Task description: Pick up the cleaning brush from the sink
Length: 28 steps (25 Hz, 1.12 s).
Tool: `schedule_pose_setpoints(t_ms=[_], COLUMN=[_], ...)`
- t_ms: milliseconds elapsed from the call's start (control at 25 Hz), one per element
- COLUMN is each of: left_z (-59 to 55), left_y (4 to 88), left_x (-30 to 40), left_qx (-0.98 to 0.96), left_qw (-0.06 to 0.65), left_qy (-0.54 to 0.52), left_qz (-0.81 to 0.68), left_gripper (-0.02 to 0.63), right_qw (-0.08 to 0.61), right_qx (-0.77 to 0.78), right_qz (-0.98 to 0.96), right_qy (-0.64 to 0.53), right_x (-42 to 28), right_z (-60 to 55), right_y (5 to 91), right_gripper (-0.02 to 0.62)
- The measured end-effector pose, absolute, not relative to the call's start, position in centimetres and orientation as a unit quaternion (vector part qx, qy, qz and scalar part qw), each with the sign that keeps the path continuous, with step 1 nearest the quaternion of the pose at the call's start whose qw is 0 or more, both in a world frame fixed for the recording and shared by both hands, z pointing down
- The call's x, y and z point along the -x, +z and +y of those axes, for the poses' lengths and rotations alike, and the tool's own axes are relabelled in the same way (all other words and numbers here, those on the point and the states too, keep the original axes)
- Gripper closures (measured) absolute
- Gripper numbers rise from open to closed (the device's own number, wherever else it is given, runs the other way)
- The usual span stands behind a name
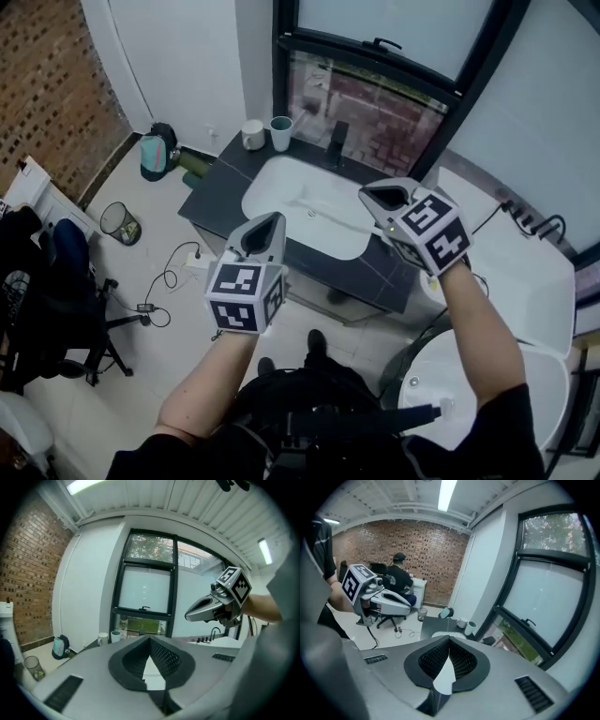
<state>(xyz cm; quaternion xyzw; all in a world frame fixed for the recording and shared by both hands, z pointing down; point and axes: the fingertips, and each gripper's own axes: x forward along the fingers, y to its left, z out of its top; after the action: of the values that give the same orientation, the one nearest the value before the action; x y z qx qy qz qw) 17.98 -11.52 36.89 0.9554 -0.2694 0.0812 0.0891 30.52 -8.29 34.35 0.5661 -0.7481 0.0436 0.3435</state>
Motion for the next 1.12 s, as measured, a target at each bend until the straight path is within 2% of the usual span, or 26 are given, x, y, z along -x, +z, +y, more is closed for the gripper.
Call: schedule_pose_setpoints(t_ms=[240,320,600,640,680,800,1120], left_z=[-14.8,-15.7,-20.1,-20.8,-21.4,-23.1,-28.0], left_y=[39.1,40.6,47.6,48.9,50.1,52.8,58.4], left_x=[-25.8,-27.2,-27.9,-28.2,-28.5,-28.9,-29.8], left_qx=[-0.921,-0.912,-0.865,-0.858,-0.851,-0.83,-0.801], left_qw=[0.146,0.171,0.291,0.306,0.321,0.361,0.391], left_qy=[0.087,0.096,0.114,0.117,0.12,0.126,0.159], left_qz=[-0.351,-0.359,-0.394,-0.395,-0.398,-0.406,-0.424], left_gripper=[0.588,0.565,0.562,0.555,0.553,0.5,0.5], right_qw=[0.379,0.391,0.409,0.416,0.422,0.441,0.467], right_qx=[-0.464,-0.441,-0.387,-0.379,-0.373,-0.365,-0.366], right_qz=[-0.787,-0.789,-0.785,-0.781,-0.777,-0.758,-0.712], right_qy=[0.146,0.175,0.26,0.27,0.281,0.312,0.375], right_x=[-39.6,-41.4,-43.4,-43.7,-43.9,-44.5,-46.7], right_z=[-12.4,-13.9,-20.4,-21.2,-22.0,-24.1,-31.2], right_y=[40.2,42.5,50.9,52.2,53.6,57.6,67.2], right_gripper=[0.594,0.508,0.508,0.45,0.419,0.419,0.419])
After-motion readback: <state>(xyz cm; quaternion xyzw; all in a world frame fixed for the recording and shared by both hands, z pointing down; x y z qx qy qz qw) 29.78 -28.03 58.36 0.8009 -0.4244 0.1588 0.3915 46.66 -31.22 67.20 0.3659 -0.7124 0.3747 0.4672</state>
